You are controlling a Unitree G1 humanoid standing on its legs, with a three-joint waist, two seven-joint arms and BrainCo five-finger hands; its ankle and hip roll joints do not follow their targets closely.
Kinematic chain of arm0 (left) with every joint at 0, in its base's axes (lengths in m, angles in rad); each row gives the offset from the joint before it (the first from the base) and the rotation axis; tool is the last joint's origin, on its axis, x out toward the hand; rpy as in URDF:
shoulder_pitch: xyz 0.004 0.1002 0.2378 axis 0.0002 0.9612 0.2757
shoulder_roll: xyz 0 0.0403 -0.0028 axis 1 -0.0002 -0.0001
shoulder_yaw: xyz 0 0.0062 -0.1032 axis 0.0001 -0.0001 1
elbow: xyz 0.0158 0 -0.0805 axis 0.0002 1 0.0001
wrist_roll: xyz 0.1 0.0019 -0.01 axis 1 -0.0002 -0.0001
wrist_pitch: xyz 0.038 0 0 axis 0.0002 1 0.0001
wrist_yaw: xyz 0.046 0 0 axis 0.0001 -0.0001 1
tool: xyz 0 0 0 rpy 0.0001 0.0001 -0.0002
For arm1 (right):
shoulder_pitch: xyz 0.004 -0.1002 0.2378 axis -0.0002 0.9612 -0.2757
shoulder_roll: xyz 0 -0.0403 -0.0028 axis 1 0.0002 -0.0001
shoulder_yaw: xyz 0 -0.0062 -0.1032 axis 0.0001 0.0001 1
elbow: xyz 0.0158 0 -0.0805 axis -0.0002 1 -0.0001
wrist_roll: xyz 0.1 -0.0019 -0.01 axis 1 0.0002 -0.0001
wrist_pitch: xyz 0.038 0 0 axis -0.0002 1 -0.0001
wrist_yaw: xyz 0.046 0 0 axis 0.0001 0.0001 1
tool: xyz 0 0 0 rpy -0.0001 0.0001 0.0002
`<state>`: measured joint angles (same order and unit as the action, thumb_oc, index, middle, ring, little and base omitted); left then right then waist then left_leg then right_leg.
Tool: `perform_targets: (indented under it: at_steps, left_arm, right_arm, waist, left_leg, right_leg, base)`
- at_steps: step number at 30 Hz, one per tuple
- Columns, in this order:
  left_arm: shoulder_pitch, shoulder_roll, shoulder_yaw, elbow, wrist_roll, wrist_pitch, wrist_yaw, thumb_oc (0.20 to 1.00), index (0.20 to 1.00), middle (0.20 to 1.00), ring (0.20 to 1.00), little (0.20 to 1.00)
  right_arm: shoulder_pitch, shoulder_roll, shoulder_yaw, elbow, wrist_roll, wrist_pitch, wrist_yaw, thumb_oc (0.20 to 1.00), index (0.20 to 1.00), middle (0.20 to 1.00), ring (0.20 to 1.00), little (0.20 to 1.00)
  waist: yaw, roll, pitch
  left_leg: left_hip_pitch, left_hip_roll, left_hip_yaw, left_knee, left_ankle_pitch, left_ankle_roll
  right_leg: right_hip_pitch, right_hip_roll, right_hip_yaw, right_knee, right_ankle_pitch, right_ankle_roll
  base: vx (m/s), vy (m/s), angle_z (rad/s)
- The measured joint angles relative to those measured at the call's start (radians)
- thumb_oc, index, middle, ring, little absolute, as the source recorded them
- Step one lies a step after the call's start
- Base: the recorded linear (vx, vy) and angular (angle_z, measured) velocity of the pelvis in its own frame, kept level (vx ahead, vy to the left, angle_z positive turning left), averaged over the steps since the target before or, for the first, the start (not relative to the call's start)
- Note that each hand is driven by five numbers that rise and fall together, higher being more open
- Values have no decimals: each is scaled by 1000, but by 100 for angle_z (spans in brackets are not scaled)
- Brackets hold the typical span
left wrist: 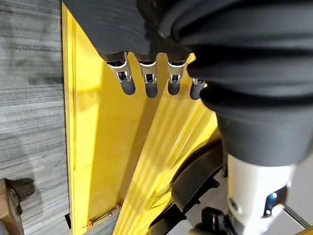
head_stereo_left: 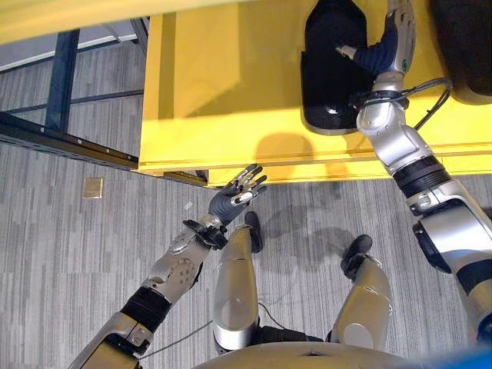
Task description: Move parts from the plastic box to the shelf.
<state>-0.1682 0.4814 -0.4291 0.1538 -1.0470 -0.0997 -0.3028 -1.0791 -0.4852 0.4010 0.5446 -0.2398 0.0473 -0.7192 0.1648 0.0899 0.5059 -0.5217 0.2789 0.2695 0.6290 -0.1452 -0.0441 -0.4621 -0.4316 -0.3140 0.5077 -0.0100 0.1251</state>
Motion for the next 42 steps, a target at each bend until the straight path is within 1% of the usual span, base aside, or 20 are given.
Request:
perform_targets:
  at_steps: [4, 6, 7, 10, 13, 14, 16, 19, 20, 22, 23, 24, 26, 27, 30, 31, 37, 39, 41, 42]
  left_arm:
    - [9, -5, 0, 0, -2, 0, -1, 1000, 1000, 1000, 1000, 1000]
    - [16, -5, 0, 0, -2, -4, -4, 1000, 1000, 1000, 1000, 1000]
    - [17, -5, 0, 0, -2, -5, -5, 1000, 1000, 1000, 1000, 1000]
    - [21, -5, 0, 1, -2, -16, -5, 1000, 1000, 1000, 1000, 1000]
    - [35, -5, 3, 4, -2, -24, -16, 1000, 1000, 1000, 1000, 1000]
    - [37, -5, 4, 7, -2, -25, -20, 1000, 1000, 1000, 1000, 1000]
    - [45, -9, 12, 9, -2, -26, -27, 1000, 1000, 1000, 1000, 1000]
    - [67, -16, 33, 13, -1, -37, -46, 1000, 1000, 1000, 1000, 1000]
    - [79, -25, 49, 13, 0, -43, -50, 1000, 1000, 1000, 1000, 1000]
    - [90, -25, 65, 13, 0, -44, -55, 1000, 1000, 1000, 1000, 1000]
    - [101, -25, 75, 17, 0, -51, -65, 1000, 1000, 1000, 1000, 1000]
    - [99, -25, 76, 17, 1, -59, -73, 1000, 1000, 1000, 1000, 1000]
    - [98, -25, 80, 17, 1, -66, -85, 1000, 1000, 1000, 1000, 1000]
    - [108, -25, 89, 16, 3, -75, -90, 1000, 1000, 1000, 1000, 1000]
    - [123, -25, 95, 16, 14, -85, -94, 1000, 1000, 1000, 1000, 1000]
    - [139, -25, 101, 16, 18, -99, -104, 1000, 1000, 1000, 1000, 1000]
    - [161, -13, 112, 10, -3, -108, -128, 1000, 1000, 1000, 1000, 1000]
    - [163, -11, 117, 10, -2, -109, -128, 1000, 1000, 1000, 1000, 1000]
    - [162, -5, 118, 10, -2, -109, -128, 1000, 1000, 1000, 1000, 1000]
    - [163, 0, 118, 10, -2, -109, -128, 1000, 1000, 1000, 1000, 1000]
  right_arm:
    - [0, 0, 0, -46, 0, -3, 1, 1000, 1000, 1000, 1000, 1000]
    - [0, 0, -1, -61, -10, -29, 2, 1000, 1000, 1000, 1000, 1000]
    - [0, 0, -2, -67, -13, -30, 5, 1000, 1000, 1000, 1000, 1000]
    - [1, -2, -3, -103, -18, -41, 44, 1000, 1000, 1000, 1000, 1000]
    - [37, -20, -4, -193, -19, -59, 126, 1000, 1000, 1000, 1000, 1000]
    - [63, -34, 1, -228, -20, -76, 164, 1000, 1000, 1000, 1000, 1000]
    - [121, -53, 4, -294, -20, -83, 226, 1000, 1000, 1000, 1000, 1000]
    - [238, -65, 14, -414, -16, -128, 354, 1000, 1000, 1000, 1000, 1000]
    - [297, -107, 59, -499, -11, -157, 441, 1000, 1000, 1000, 1000, 1000]
    - [342, -150, 101, -575, 3, -196, 518, 1000, 1000, 1000, 1000, 1000]
    - [384, -169, 115, -663, 22, -208, 593, 1000, 1000, 1000, 1000, 1000]
    - [400, -172, 119, -708, 45, -222, 644, 1000, 1000, 1000, 1000, 1000]
    - [418, -193, 116, -774, 60, -226, 694, 1000, 1000, 1000, 1000, 1000]
    - [436, -228, 122, -843, 62, -254, 762, 1000, 1000, 1000, 1000, 1000]
    - [450, -274, 122, -883, 67, -296, 834, 1000, 1000, 1000, 1000, 1000]
    - [450, -297, 122, -883, 68, -319, 875, 1000, 1000, 1000, 1000, 1000]
    - [450, -348, 121, -896, 67, -350, 912, 1000, 1000, 1000, 1000, 1000]
    - [449, -348, 120, -914, 64, -352, 919, 1000, 1000, 1000, 1000, 1000]
    - [448, -349, 120, -923, 56, -358, 955, 1000, 1000, 1000, 1000, 1000]
    - [445, -351, 124, -923, 53, -350, 1017, 1000, 1000, 1000, 1000, 1000]
  waist:
    - [-2, 0, 0]
    - [-1, 1, 1]
    - [-1, 1, 1]
    - [-3, 1, 1]
    - [-8, 1, 1]
    - [-8, 1, 1]
    - [-8, 0, 2]
    - [-15, -2, 3]
    - [-22, -4, 4]
    - [-27, -11, 8]
    - [-44, -23, 15]
    - [-52, -30, 18]
    - [-52, -34, 20]
    - [-53, -38, 22]
    - [-52, -40, 22]
    - [-52, -42, 24]
    - [-39, -64, 34]
    - [-38, -69, 36]
    - [-38, -73, 38]
    - [-36, -75, 39]
  left_leg:
    - [19, 0, 9, -15, 6, -1]
    - [33, 0, 12, -25, 10, -6]
    - [36, 0, 12, -28, 10, -6]
    - [50, 0, 18, -35, 18, -14]
    - [51, 0, 19, -38, 19, -15]
    - [52, 0, 20, -39, 19, -15]
    - [55, 0, 22, -49, 20, -13]
    - [60, 0, 24, -56, 21, -12]
    - [60, 0, 27, -64, 24, -12]
    - [62, 0, 28, -69, 27, -12]
    - [63, 4, 29, -73, 30, -14]
    - [64, 10, 34, -79, 31, -15]
    - [63, 15, 37, -85, 34, -16]
    - [64, 19, 37, -89, 36, -18]
    - [64, 19, 38, -99, 40, -21]
    - [64, 19, 40, -104, 42, -21]
    - [65, 20, 41, -103, 46, -28]
    - [66, 20, 40, -103, 46, -28]
    - [66, 20, 40, -102, 45, -28]
    - [66, 21, 40, -99, 44, -27]
  right_leg:
    - [6, 2, 4, -1, -2, -3]
    - [15, 4, 5, -3, -3, -5]
    - [16, 4, 5, -4, -4, -5]
    - [19, 7, 8, -5, -4, -5]
    - [20, 7, 9, -7, -4, -6]
    - [20, 9, 12, -7, -4, -5]
    - [20, 11, 16, -11, -3, -5]
    - [20, 16, 21, -16, -3, -4]
    - [20, 18, 22, -24, 0, -2]
    - [20, 22, 22, -31, 2, -1]
    - [20, 28, 23, -37, 5, -2]
    - [19, 35, 25, -45, 9, -2]
    - [18, 41, 25, -56, 12, -4]
    - [17, 47, 24, -60, 12, -5]
    - [17, 51, 23, -67, 13, -7]
    - [17, 53, 21, -75, 16, -8]
    - [19, 56, 20, -81, 20, -7]
    - [20, 56, 20, -81, 20, -7]
    - [20, 56, 20, -80, 20, -7]
    - [21, 56, 20, -80, 21, -8]
  base:
    - [6, -1, -3]
    - [4, -1, -2]
    - [0, 0, 0]
    - [6, 13, -4]
    - [0, 0, 0]
    - [0, 0, 0]
    - [0, 0, 0]
    - [-16, -4, -2]
    - [-30, -19, -4]
    - [-17, -18, -3]
    - [-62, -57, -12]
    - [-65, -59, -14]
    - [-60, -54, -10]
    - [-52, -50, -4]
    - [-19, -29, -2]
    - [-22, -58, -2]
    - [-15, -54, 0]
    - [1, -21, 0]
    - [28, -29, 0]
    - [0, 0, 0]
